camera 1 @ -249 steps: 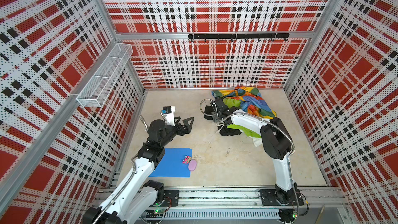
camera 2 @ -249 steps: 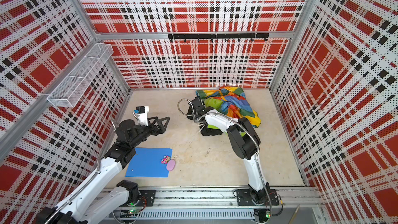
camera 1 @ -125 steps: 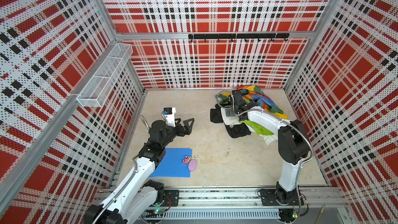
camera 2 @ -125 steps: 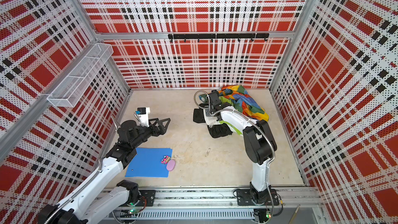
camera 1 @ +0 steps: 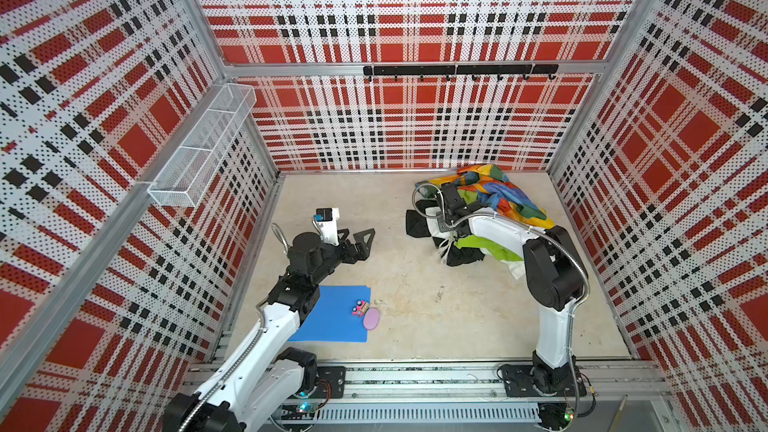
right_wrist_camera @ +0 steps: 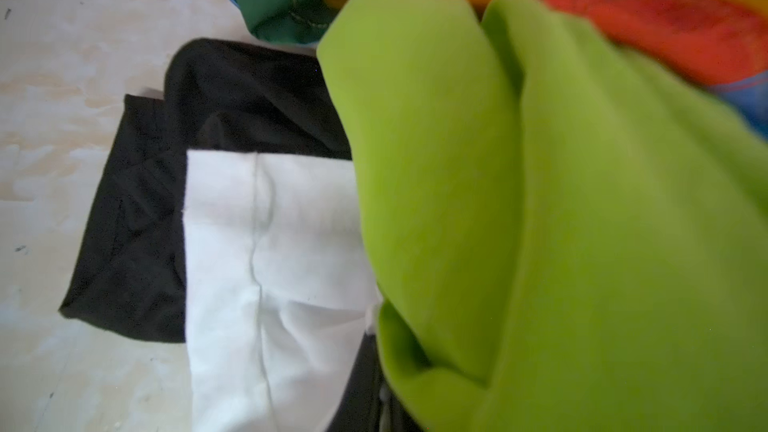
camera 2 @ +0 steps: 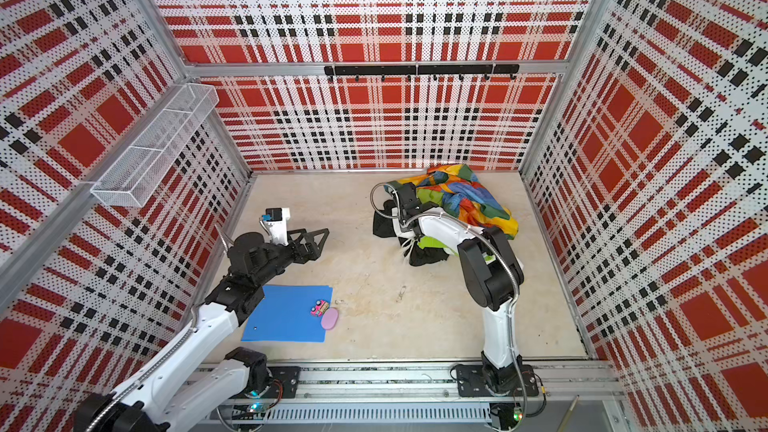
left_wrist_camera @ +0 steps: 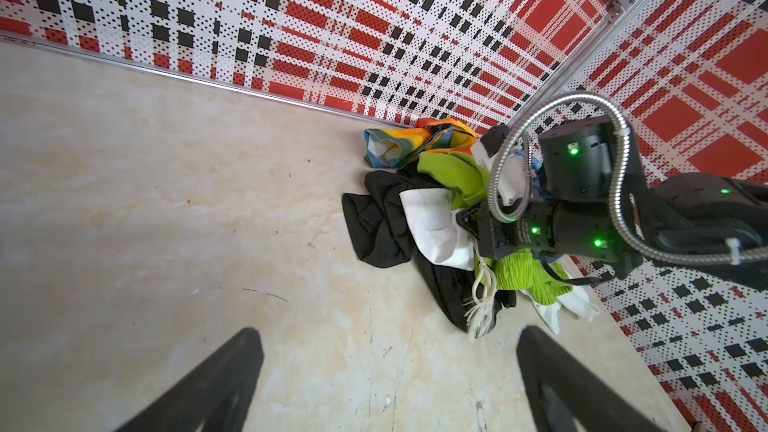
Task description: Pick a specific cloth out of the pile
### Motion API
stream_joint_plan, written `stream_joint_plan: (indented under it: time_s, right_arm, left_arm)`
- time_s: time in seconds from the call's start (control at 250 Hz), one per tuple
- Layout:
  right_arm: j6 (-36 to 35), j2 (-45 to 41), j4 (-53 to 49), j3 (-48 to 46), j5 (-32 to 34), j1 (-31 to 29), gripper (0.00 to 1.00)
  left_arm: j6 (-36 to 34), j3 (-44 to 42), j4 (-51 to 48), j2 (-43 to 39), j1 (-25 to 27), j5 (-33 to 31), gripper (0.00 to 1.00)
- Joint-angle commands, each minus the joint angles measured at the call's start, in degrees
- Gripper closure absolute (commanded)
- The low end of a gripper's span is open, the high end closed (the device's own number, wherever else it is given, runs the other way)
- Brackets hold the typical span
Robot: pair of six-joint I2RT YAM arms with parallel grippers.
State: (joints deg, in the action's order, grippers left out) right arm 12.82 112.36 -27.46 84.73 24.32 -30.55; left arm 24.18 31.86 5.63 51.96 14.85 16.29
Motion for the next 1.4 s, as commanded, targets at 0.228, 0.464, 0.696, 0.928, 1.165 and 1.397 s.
stream_joint_plan:
  time_s: [0.228, 0.464, 0.696, 0.928, 1.165, 1.397]
  right_arm:
    - [-5.06, -14.05, -1.27, 4.11, 4.92, 3.81, 1.00]
    - [-5.62, -15.11, -1.38, -0.13, 2.80, 12.77, 1.00]
    - [-4.05, -6.80, 3.00, -5.66, -8.37, 19.30, 1.00]
    - [-0.98, 1.15, 8.46, -10.19, -10.25, 19.38, 1.00]
    - [0.35, -1.43, 10.25, -12.06, -11.80, 19.38, 0.96]
    - [0.89, -8.44, 12.56, -15.55, -13.95, 19.39, 0.80]
  left_arm:
    - [0.47, -0.83, 2.28, 0.29, -0.26, 0.77, 0.01]
    - [0.87, -1.27, 3.23, 0.67, -0.21, 1.13, 0.01]
    - [1.49, -1.27, 4.13, 1.57, 0.00, 1.51, 0.01]
    - [2.06, -1.42, 4.64, 3.12, 0.29, 1.55, 0.01]
    - [3.39, -1.78, 5.93, 5.89, 0.94, 3.93, 0.01]
    - [3.50, -2.57, 6.94, 5.79, 1.92, 1.60, 0.01]
